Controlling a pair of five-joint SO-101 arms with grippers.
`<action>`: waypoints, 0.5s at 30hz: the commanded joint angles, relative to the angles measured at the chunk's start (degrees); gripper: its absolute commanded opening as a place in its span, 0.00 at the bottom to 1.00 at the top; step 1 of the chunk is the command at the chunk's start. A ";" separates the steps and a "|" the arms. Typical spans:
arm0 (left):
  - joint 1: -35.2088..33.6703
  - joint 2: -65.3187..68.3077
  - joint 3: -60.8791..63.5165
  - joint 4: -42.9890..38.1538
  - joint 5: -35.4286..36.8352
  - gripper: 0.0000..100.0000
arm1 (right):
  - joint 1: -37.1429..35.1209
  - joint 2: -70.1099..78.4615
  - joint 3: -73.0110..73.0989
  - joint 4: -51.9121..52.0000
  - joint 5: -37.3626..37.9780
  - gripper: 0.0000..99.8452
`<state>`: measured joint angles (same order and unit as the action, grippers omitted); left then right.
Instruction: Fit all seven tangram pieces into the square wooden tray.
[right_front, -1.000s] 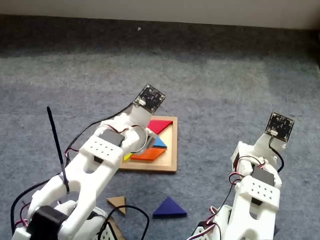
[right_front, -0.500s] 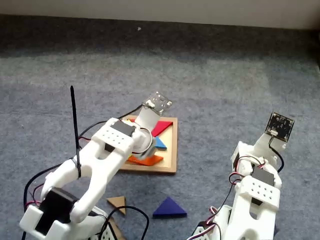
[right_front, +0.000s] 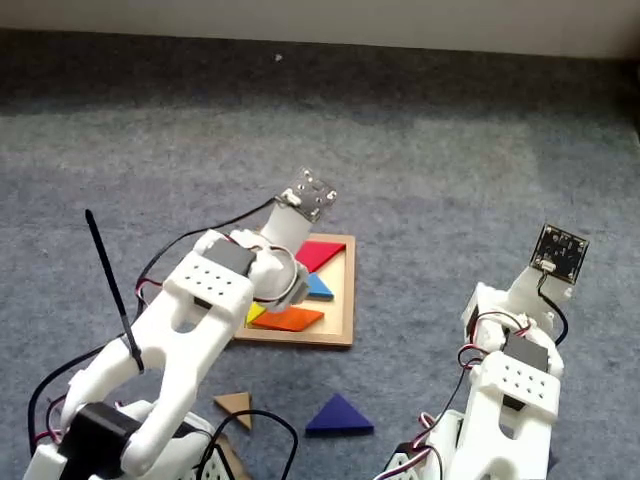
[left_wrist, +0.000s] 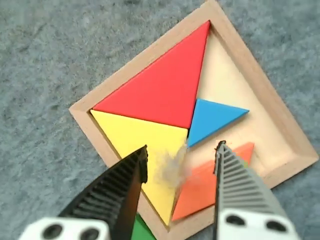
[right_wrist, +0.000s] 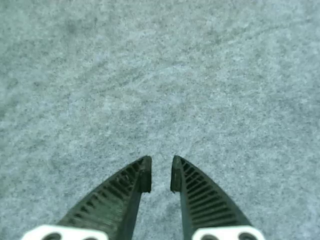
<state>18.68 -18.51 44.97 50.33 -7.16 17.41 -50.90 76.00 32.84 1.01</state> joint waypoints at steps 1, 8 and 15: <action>1.71 -2.24 -1.27 -5.19 5.10 0.23 | -0.48 -1.27 -0.31 -1.54 0.70 0.08; 5.05 6.46 -4.00 -8.70 5.45 0.23 | -0.48 -1.27 -0.31 -1.54 0.70 0.08; 4.79 15.78 -10.51 -8.70 5.54 0.23 | -0.48 -1.27 -0.31 -1.54 0.70 0.08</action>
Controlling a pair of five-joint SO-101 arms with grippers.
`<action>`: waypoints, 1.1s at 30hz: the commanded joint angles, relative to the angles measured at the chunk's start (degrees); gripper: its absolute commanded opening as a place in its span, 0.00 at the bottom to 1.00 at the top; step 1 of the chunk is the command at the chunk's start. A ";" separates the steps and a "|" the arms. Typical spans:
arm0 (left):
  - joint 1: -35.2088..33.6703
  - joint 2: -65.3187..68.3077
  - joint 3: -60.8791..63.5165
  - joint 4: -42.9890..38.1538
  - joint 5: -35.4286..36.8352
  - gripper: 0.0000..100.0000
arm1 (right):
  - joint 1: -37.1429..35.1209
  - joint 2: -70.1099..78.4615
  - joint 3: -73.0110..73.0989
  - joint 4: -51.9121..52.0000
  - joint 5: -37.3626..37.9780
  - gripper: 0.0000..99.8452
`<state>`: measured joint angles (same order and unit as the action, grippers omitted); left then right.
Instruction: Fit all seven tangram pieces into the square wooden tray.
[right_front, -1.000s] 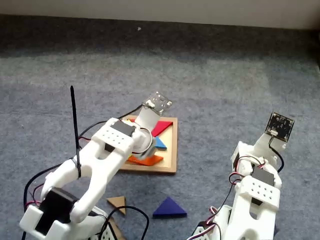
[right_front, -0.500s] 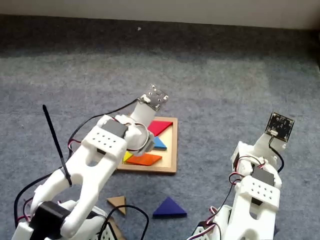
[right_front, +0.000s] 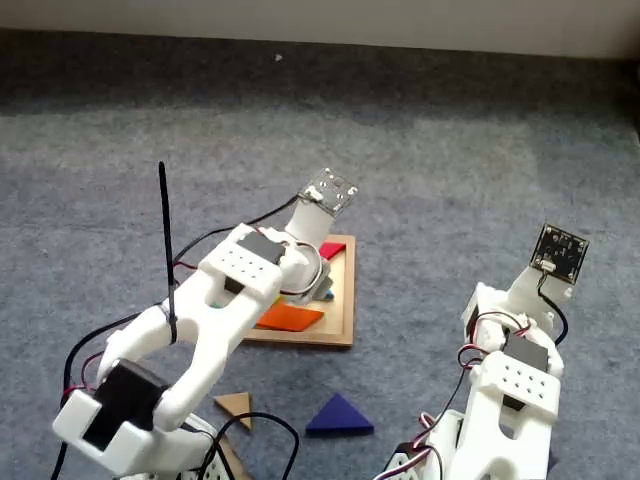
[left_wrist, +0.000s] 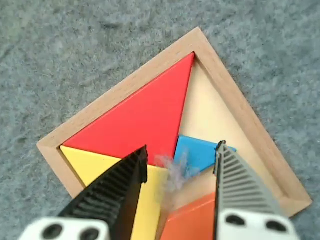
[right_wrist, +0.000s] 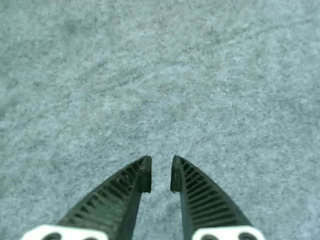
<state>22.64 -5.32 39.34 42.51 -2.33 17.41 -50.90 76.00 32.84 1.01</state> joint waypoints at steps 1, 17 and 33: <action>1.01 3.56 -5.14 -0.88 0.70 0.23 | -0.48 -1.27 -0.31 -1.54 0.70 0.08; 0.48 -3.82 0.84 9.49 0.70 0.23 | -0.48 -1.27 -0.31 -1.54 0.70 0.08; -22.64 -39.69 18.15 18.64 -3.16 0.27 | -0.57 -1.27 -0.40 -1.54 0.70 0.08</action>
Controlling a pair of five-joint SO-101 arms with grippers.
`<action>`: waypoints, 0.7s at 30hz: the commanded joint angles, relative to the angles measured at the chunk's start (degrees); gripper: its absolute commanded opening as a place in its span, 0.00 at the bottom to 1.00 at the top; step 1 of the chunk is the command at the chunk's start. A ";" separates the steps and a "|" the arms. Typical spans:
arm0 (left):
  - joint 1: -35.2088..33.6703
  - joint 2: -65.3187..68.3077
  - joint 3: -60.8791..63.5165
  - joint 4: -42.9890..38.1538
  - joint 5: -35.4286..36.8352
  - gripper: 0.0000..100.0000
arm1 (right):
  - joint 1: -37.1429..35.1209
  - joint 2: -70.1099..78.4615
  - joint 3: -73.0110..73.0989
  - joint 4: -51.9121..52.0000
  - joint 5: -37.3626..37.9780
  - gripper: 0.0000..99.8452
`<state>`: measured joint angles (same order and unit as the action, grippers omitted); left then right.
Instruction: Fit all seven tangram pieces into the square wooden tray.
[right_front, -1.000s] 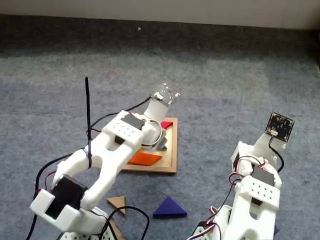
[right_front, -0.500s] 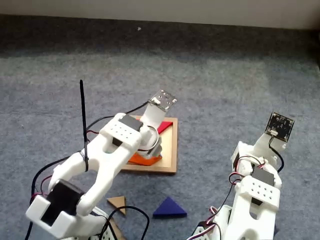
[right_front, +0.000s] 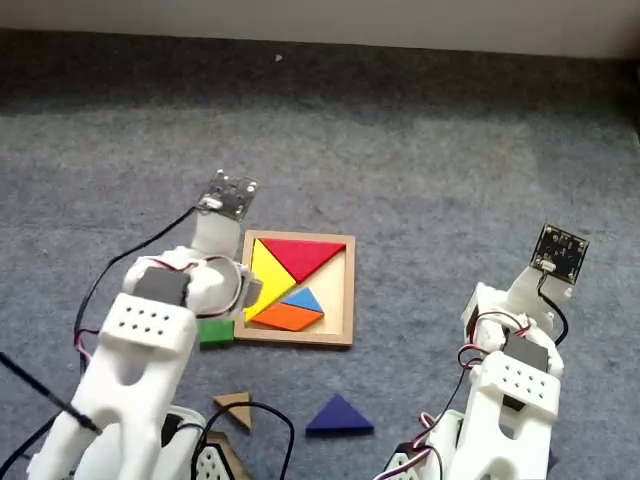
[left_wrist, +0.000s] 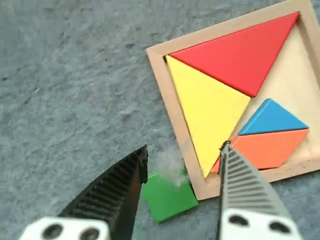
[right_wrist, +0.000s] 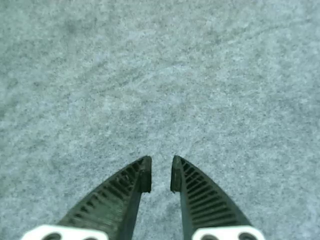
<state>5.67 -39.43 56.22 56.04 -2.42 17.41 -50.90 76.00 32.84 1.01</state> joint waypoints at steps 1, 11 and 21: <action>-6.99 -6.29 1.89 5.98 -3.78 0.28 | -0.57 -1.19 -0.40 -1.54 0.70 0.08; -12.18 -6.99 2.59 9.05 -31.12 0.28 | -0.57 -1.01 -0.40 -1.54 0.70 0.08; -11.91 -6.90 2.68 9.32 -51.96 0.28 | -0.66 -0.92 -0.40 -1.63 0.70 0.08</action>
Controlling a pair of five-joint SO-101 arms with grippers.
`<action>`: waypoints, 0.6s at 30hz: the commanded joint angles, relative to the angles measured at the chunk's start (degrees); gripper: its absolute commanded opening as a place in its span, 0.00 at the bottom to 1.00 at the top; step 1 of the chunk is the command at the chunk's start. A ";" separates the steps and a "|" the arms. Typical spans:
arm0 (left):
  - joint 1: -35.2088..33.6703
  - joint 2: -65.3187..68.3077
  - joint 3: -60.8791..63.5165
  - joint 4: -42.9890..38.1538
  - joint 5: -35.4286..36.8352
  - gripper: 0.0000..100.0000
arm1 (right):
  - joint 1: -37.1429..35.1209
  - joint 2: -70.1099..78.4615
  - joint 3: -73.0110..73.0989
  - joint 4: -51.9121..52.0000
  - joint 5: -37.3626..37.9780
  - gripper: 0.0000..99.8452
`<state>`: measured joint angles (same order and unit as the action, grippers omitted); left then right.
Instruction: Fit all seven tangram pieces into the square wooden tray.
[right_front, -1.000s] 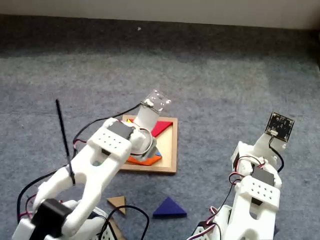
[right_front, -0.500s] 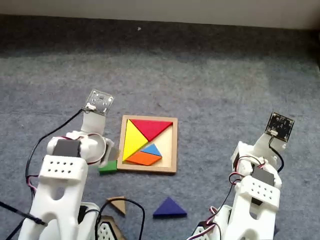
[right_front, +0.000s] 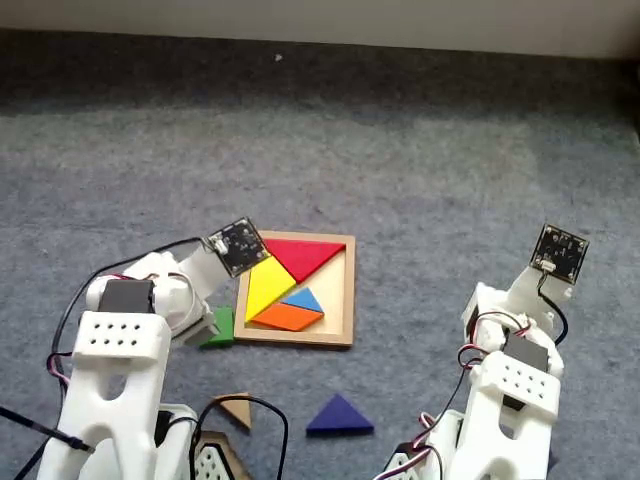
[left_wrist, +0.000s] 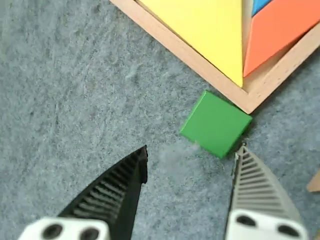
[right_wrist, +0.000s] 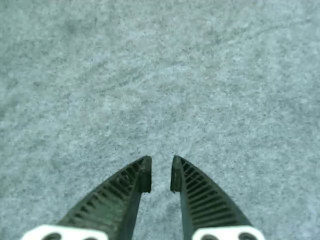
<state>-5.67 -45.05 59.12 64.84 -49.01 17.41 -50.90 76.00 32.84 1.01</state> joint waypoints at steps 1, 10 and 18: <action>-0.57 -1.27 -0.13 0.53 -6.42 0.28 | -1.01 -0.84 -0.40 -1.63 0.70 0.08; 3.47 -1.19 4.26 0.09 -7.74 0.28 | -2.07 -0.84 -0.22 -1.63 0.70 0.08; 7.52 -1.19 7.78 -5.01 -7.30 0.28 | -2.07 -0.84 -0.22 -1.63 0.70 0.08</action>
<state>-0.13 -45.14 65.80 63.43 -56.40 16.18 -50.90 76.00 32.84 1.01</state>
